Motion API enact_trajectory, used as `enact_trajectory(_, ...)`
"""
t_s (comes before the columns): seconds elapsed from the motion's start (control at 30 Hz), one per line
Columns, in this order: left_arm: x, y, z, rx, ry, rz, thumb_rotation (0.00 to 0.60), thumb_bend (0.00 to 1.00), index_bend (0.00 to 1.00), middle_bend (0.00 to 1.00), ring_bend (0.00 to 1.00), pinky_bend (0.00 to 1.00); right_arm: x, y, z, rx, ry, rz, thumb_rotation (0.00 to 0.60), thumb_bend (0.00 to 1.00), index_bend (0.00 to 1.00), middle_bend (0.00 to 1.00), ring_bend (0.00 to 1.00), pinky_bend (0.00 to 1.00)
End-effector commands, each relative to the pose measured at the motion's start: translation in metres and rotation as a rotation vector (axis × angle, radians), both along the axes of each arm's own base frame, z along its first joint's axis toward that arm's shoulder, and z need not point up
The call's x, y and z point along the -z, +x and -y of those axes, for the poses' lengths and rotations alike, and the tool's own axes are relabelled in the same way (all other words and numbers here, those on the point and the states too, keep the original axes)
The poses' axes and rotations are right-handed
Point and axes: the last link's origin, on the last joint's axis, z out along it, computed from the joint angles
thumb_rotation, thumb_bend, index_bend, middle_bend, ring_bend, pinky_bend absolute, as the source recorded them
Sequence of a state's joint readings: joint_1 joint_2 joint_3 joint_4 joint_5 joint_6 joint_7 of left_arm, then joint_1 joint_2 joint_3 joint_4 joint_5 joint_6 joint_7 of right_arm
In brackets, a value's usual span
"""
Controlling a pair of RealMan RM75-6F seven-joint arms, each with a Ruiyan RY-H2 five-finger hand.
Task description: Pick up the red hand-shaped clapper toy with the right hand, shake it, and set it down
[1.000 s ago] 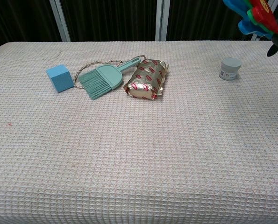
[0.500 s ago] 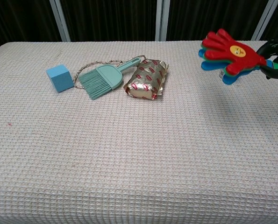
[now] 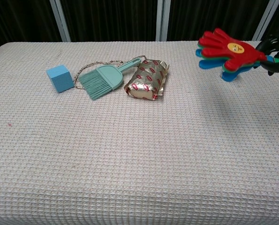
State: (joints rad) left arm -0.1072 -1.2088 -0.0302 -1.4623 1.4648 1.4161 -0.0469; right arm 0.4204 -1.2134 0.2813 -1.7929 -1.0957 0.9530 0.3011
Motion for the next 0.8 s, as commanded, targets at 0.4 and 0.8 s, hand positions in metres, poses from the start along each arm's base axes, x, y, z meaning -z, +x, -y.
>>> enact_trajectory(0.4, 0.0, 0.001, 0.0, 0.0, -0.001, -0.002, 0.6, 0.2, 0.06, 0.08, 0.05, 0.12, -0.016, -0.007, -0.005, -0.044, 0.217, 0.837, 0.6, 0.67, 1.0, 0.45, 0.51, 0.81)
enact_trajectory(0.8, 0.0, 0.0, 0.0, -0.003, -0.004, -0.002, 0.6, 0.2, 0.06, 0.08, 0.05, 0.13, 0.013, -0.016, -0.003, -0.14, 0.313, -0.068, 0.6, 0.63, 1.0, 0.46, 0.51, 0.81)
